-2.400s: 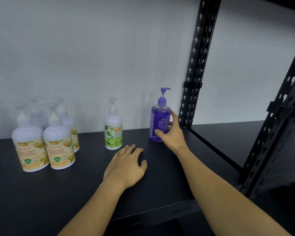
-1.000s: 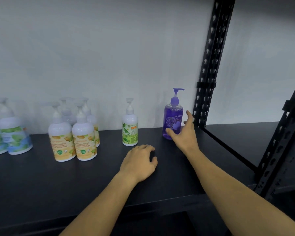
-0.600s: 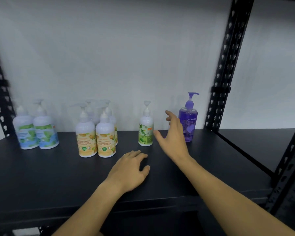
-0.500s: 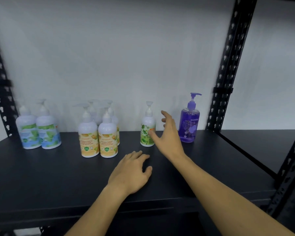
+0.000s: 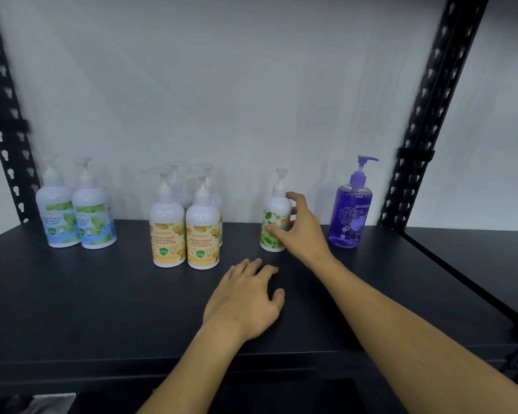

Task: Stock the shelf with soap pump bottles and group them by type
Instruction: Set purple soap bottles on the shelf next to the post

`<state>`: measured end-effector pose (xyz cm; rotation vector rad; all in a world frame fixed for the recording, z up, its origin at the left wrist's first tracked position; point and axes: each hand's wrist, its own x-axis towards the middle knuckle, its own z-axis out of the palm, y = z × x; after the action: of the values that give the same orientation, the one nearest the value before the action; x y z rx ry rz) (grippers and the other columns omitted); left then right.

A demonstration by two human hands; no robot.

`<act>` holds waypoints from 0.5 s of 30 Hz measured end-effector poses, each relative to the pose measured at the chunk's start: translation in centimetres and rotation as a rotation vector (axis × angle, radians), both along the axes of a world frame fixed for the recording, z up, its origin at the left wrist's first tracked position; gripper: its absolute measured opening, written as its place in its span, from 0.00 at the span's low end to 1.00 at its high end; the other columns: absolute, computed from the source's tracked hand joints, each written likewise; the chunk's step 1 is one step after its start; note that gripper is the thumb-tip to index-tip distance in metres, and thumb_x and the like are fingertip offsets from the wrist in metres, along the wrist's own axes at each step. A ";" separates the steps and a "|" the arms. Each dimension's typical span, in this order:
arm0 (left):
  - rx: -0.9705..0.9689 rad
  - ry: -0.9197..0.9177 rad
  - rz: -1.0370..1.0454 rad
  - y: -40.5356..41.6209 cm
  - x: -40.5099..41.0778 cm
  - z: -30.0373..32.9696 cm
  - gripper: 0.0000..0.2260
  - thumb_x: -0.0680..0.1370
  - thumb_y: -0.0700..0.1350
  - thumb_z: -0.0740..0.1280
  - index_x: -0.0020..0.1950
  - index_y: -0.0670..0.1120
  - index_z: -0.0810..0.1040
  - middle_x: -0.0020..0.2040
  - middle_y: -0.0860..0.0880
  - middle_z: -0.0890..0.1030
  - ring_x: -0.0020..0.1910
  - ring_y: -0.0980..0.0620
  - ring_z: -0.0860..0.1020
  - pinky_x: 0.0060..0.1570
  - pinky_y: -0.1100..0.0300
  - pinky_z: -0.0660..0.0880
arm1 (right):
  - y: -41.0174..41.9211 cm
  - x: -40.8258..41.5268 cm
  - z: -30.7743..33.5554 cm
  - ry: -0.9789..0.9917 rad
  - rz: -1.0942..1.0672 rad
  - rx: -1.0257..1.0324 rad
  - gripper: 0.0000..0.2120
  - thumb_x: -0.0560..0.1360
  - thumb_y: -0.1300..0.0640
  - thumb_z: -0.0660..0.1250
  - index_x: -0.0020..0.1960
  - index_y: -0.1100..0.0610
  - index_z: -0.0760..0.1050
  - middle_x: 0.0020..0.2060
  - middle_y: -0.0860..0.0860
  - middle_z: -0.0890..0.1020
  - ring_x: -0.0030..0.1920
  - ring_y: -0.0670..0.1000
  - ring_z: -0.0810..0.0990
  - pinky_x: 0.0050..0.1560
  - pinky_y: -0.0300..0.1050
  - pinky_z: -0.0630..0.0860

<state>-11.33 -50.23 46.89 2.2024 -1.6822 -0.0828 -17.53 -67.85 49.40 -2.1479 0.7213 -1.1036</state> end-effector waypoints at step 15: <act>-0.007 0.003 0.004 0.2 -0.2 0.3 0.23 0.82 0.58 0.53 0.78 0.58 0.58 0.80 0.52 0.54 0.79 0.52 0.48 0.77 0.56 0.46 | -1.7 -0.5 -0.5 0.004 0.154 0.075 0.42 0.70 0.55 0.79 0.75 0.42 0.57 0.58 0.37 0.72 0.55 0.40 0.78 0.50 0.30 0.76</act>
<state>-11.56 -50.07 47.18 2.1995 -1.6739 -0.0786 -18.05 -69.53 48.86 -2.1043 0.5799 -0.9764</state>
